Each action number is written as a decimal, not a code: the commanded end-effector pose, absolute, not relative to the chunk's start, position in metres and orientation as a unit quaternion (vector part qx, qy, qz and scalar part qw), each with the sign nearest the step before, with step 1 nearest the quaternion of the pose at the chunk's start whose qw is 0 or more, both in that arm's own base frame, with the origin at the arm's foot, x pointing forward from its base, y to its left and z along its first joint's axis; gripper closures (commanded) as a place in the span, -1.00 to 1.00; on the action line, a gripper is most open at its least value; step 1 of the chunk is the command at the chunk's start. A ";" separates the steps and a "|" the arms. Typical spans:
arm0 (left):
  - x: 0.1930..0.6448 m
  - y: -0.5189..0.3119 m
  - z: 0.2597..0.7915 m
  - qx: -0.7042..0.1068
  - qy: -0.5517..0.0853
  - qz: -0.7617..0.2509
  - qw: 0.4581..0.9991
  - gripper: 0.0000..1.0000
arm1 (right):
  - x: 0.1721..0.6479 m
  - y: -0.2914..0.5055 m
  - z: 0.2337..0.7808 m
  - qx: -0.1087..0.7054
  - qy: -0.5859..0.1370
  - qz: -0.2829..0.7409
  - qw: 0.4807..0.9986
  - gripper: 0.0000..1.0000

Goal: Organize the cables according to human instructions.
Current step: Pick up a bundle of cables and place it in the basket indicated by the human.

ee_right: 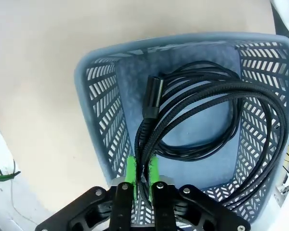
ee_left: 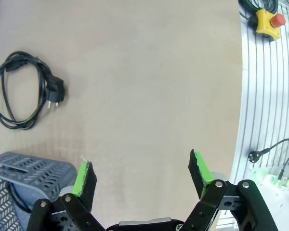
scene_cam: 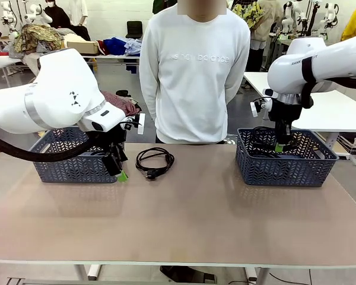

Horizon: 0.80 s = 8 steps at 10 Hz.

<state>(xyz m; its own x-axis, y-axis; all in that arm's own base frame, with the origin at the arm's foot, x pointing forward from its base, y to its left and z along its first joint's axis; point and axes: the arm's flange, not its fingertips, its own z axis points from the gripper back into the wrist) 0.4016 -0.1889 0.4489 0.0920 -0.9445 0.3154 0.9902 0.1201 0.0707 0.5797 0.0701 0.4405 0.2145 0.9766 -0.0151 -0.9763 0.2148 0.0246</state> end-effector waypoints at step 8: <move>0.401 -0.187 0.450 -0.078 -0.141 -0.658 0.735 -1.00 | 0.593 0.064 0.452 0.021 -0.005 0.607 0.794 -0.48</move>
